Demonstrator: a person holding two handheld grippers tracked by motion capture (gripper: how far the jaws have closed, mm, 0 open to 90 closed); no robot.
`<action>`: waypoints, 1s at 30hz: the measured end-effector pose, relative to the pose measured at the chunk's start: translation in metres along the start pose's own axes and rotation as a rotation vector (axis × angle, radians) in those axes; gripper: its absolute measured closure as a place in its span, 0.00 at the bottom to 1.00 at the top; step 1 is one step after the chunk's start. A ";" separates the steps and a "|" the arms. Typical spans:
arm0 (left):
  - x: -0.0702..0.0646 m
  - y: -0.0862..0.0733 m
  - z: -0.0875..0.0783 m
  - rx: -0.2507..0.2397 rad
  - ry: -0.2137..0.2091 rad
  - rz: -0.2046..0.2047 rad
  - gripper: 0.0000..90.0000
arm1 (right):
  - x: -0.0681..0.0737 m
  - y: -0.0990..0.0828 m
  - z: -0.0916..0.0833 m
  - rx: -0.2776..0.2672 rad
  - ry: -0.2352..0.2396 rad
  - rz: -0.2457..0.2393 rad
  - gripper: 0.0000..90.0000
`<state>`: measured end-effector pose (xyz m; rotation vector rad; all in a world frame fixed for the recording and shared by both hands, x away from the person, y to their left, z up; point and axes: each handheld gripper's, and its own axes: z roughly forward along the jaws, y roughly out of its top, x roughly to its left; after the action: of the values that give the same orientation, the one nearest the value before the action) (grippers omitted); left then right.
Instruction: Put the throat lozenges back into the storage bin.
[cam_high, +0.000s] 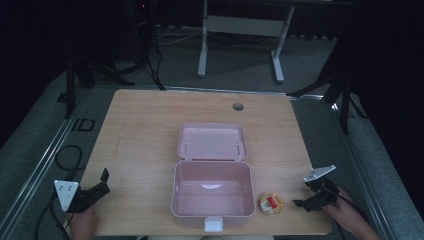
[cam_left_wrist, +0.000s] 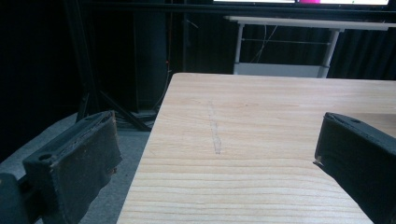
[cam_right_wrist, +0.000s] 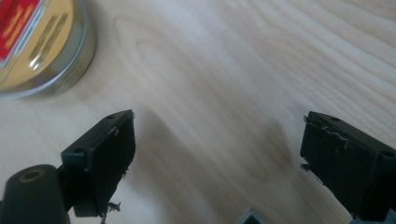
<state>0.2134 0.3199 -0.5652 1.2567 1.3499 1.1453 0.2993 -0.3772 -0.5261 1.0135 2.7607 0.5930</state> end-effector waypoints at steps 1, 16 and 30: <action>0.000 0.000 0.000 0.000 0.000 0.000 0.00 | 0.000 0.000 0.000 0.000 0.000 0.000 0.11; 0.000 0.000 0.000 0.000 -0.001 0.004 0.00 | 0.014 0.019 -0.007 0.313 0.066 -0.168 0.11; 0.000 0.000 0.000 -0.001 -0.001 0.004 0.00 | 0.029 0.032 -0.004 0.402 0.140 -0.228 0.15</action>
<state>0.2134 0.3197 -0.5652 1.2595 1.3468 1.1472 0.2950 -0.3372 -0.5087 0.7226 3.1381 0.0783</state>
